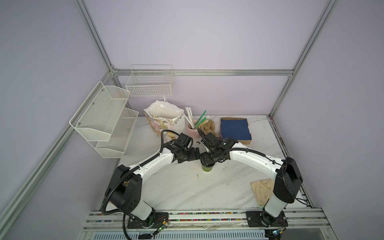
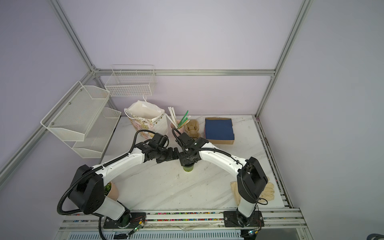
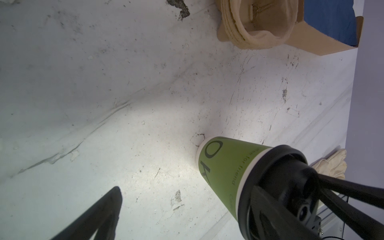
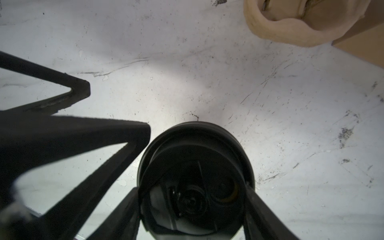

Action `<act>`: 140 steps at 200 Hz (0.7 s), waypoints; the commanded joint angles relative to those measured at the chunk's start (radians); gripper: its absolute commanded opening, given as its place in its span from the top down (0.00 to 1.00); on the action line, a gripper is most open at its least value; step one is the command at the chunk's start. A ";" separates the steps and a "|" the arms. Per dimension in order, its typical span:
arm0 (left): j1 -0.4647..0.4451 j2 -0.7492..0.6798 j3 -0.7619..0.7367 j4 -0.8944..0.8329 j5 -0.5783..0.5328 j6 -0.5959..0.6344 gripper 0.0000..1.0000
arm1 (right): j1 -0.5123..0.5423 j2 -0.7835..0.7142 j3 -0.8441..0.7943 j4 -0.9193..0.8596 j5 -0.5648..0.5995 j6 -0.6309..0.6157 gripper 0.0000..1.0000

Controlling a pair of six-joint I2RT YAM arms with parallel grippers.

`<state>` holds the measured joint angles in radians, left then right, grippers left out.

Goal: Pack the takeout coffee
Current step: 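Hold green cup body with left gripper while right gripper presses lid down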

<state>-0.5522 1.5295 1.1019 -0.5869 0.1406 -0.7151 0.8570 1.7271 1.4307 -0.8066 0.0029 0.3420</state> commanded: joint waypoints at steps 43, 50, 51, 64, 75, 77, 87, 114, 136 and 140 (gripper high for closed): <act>0.000 -0.068 -0.033 0.053 0.080 -0.053 0.04 | 0.004 0.080 -0.092 -0.104 -0.073 -0.020 0.31; 0.000 -0.069 -0.044 0.065 0.093 -0.058 0.04 | 0.004 0.080 -0.093 -0.103 -0.075 -0.020 0.31; 0.000 -0.069 -0.045 0.067 0.095 -0.058 0.04 | 0.004 0.080 -0.093 -0.103 -0.075 -0.020 0.31; -0.002 -0.068 -0.058 0.073 0.110 -0.062 0.05 | 0.004 0.079 -0.093 -0.101 -0.077 -0.017 0.31; -0.002 -0.066 -0.069 0.074 0.111 -0.063 0.06 | 0.004 0.077 -0.092 -0.101 -0.079 -0.015 0.31; -0.002 -0.066 -0.071 0.075 0.111 -0.063 0.06 | 0.004 0.076 -0.092 -0.101 -0.078 -0.015 0.31; -0.002 -0.066 -0.082 0.075 0.106 -0.063 0.08 | 0.004 0.074 -0.091 -0.100 -0.079 -0.014 0.31; -0.001 -0.071 -0.114 0.075 0.094 -0.066 0.10 | 0.004 0.074 -0.096 -0.100 -0.079 -0.011 0.31; -0.002 -0.082 -0.143 0.086 0.085 -0.071 0.11 | 0.004 0.075 -0.099 -0.098 -0.084 -0.011 0.31; -0.001 -0.083 -0.148 0.091 0.088 -0.073 0.11 | 0.005 0.075 -0.099 -0.097 -0.085 -0.012 0.31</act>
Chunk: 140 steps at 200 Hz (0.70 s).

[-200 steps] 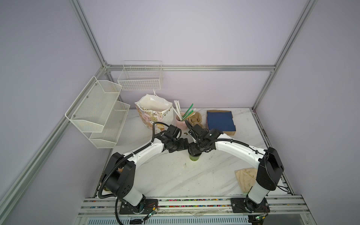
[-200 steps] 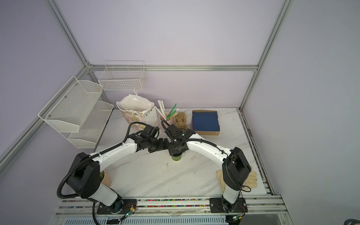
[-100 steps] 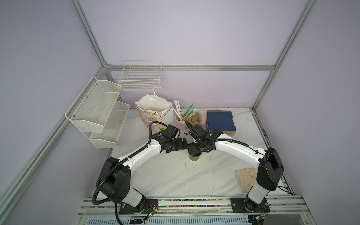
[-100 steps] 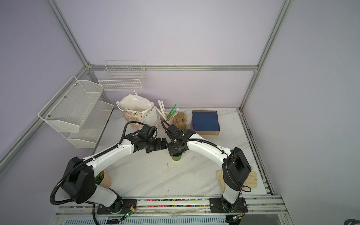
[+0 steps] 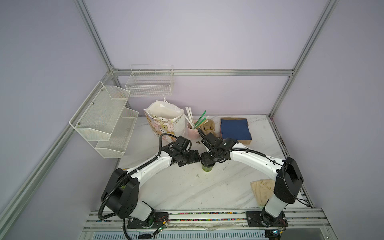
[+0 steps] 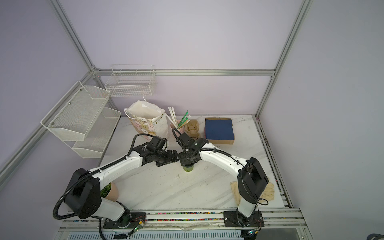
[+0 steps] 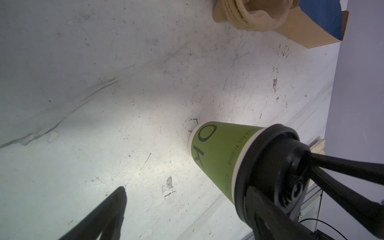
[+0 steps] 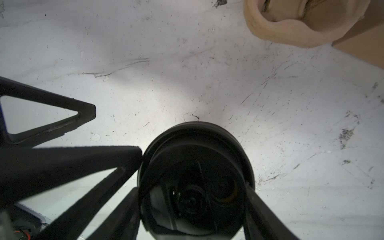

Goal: Pack the takeout coffee
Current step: 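Hold green cup body with left gripper while right gripper presses lid down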

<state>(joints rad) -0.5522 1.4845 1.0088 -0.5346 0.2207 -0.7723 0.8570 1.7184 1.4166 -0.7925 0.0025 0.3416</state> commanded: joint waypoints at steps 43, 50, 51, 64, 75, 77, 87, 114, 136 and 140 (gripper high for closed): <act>-0.002 -0.041 -0.081 0.086 0.043 -0.040 0.10 | 0.004 0.087 -0.087 -0.109 -0.087 -0.008 0.31; -0.002 -0.047 -0.081 0.095 0.049 -0.045 0.10 | 0.005 0.087 -0.090 -0.106 -0.087 -0.008 0.31; -0.002 -0.048 -0.081 0.095 0.050 -0.045 0.10 | 0.004 0.088 -0.090 -0.106 -0.087 -0.008 0.31; -0.002 -0.062 -0.084 0.109 0.053 -0.057 0.09 | 0.004 0.087 -0.094 -0.104 -0.087 -0.008 0.31; -0.002 -0.061 -0.084 0.114 0.053 -0.062 0.09 | 0.004 0.085 -0.096 -0.102 -0.087 -0.007 0.31; -0.002 -0.061 -0.083 0.113 0.053 -0.061 0.09 | 0.004 0.085 -0.097 -0.102 -0.087 -0.007 0.31; -0.001 -0.094 -0.081 0.113 0.053 -0.067 0.09 | 0.005 0.085 -0.097 -0.100 -0.089 -0.006 0.31; -0.002 -0.104 -0.088 0.123 0.049 -0.076 0.09 | 0.004 0.083 -0.103 -0.099 -0.087 -0.006 0.31; -0.002 -0.088 -0.091 0.131 0.069 -0.078 0.09 | 0.005 0.079 -0.108 -0.097 -0.087 -0.007 0.31; -0.002 -0.085 -0.093 0.131 0.072 -0.078 0.10 | 0.005 0.079 -0.108 -0.097 -0.087 -0.008 0.31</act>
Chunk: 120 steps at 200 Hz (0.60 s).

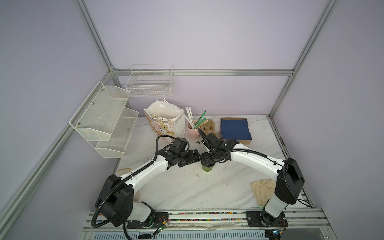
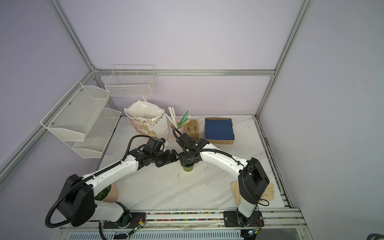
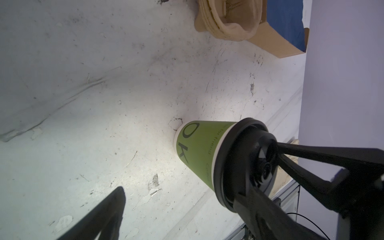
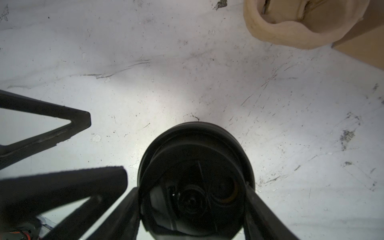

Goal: Pack the takeout coffee
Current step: 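Hold green cup body with left gripper while right gripper presses lid down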

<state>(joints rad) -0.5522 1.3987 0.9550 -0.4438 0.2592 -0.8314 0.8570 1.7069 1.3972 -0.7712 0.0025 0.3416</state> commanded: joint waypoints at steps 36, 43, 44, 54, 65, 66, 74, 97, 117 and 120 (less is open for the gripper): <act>-0.002 0.006 -0.070 0.036 0.017 -0.014 0.15 | 0.004 0.090 -0.089 -0.117 -0.087 -0.007 0.31; -0.002 0.006 -0.075 0.034 0.013 -0.015 0.15 | 0.004 0.091 -0.090 -0.116 -0.087 -0.008 0.31; -0.001 0.006 -0.076 0.034 0.012 -0.015 0.15 | 0.004 0.091 -0.090 -0.116 -0.088 -0.008 0.31; -0.002 0.006 -0.082 0.040 0.011 -0.017 0.16 | 0.005 0.093 -0.093 -0.114 -0.089 -0.009 0.31; -0.002 0.042 -0.085 0.047 0.014 -0.018 0.16 | 0.005 0.094 -0.092 -0.113 -0.088 -0.009 0.31; -0.002 0.042 -0.085 0.048 0.014 -0.018 0.16 | 0.005 0.094 -0.093 -0.114 -0.088 -0.009 0.31; -0.002 0.047 -0.087 0.054 0.019 -0.020 0.16 | 0.004 0.096 -0.092 -0.114 -0.089 -0.011 0.31; -0.003 0.058 -0.088 0.070 0.034 -0.023 0.15 | 0.004 0.096 -0.088 -0.114 -0.091 -0.009 0.31; -0.002 0.046 -0.081 0.076 0.039 -0.027 0.13 | 0.004 0.099 -0.086 -0.115 -0.090 -0.010 0.31; -0.002 0.043 -0.083 0.077 0.037 -0.031 0.13 | 0.005 0.099 -0.087 -0.114 -0.090 -0.012 0.31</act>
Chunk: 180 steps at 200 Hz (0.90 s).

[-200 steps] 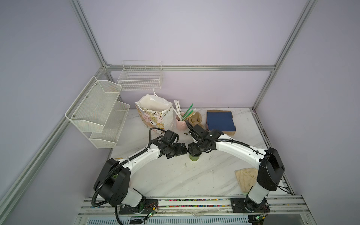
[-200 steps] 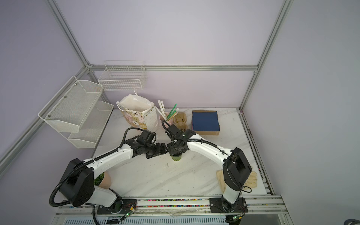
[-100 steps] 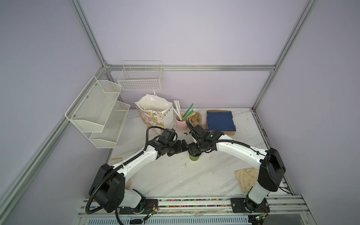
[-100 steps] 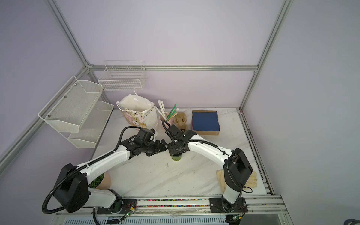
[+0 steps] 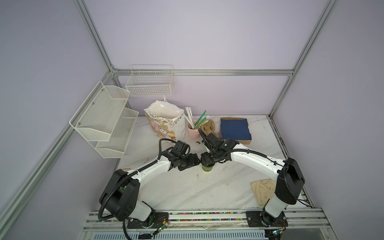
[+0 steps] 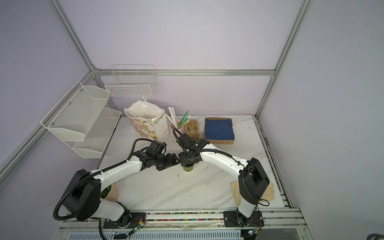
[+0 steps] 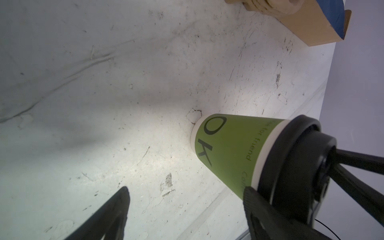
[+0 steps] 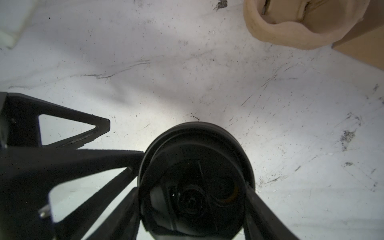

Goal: Pack the takeout coffee
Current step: 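Hold green cup body with left gripper while right gripper presses lid down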

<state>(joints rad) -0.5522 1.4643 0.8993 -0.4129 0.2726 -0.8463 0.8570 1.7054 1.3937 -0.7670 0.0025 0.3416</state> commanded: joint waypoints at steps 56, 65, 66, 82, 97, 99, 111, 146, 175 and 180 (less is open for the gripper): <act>-0.002 -0.090 -0.021 0.056 0.004 -0.041 0.12 | 0.005 0.102 -0.092 -0.117 -0.087 -0.012 0.31; -0.002 -0.093 -0.025 0.062 0.000 -0.046 0.12 | 0.004 0.101 -0.093 -0.117 -0.087 -0.012 0.31; -0.002 -0.093 -0.026 0.063 0.000 -0.046 0.12 | 0.005 0.100 -0.092 -0.117 -0.087 -0.012 0.31; -0.002 -0.092 -0.030 0.084 0.004 -0.054 0.13 | 0.005 0.096 -0.093 -0.118 -0.087 -0.011 0.31; -0.002 -0.077 -0.022 0.088 0.020 -0.053 0.13 | 0.004 0.094 -0.091 -0.120 -0.086 -0.010 0.31; -0.001 -0.074 -0.022 0.088 0.021 -0.053 0.14 | 0.004 0.094 -0.091 -0.120 -0.086 -0.010 0.31; -0.003 -0.063 -0.021 0.088 0.031 -0.051 0.15 | 0.005 0.094 -0.090 -0.120 -0.085 -0.010 0.31; -0.003 -0.017 -0.036 0.085 0.031 -0.046 0.17 | 0.005 0.094 -0.089 -0.120 -0.087 -0.009 0.31; -0.011 0.009 -0.039 0.095 0.034 -0.043 0.18 | 0.005 0.096 -0.087 -0.120 -0.088 -0.011 0.31; -0.013 0.012 -0.040 0.096 0.035 -0.043 0.19 | 0.004 0.097 -0.087 -0.118 -0.090 -0.011 0.31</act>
<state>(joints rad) -0.5518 1.4590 0.8974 -0.3435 0.2970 -0.8818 0.8570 1.7046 1.3914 -0.7654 0.0025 0.3412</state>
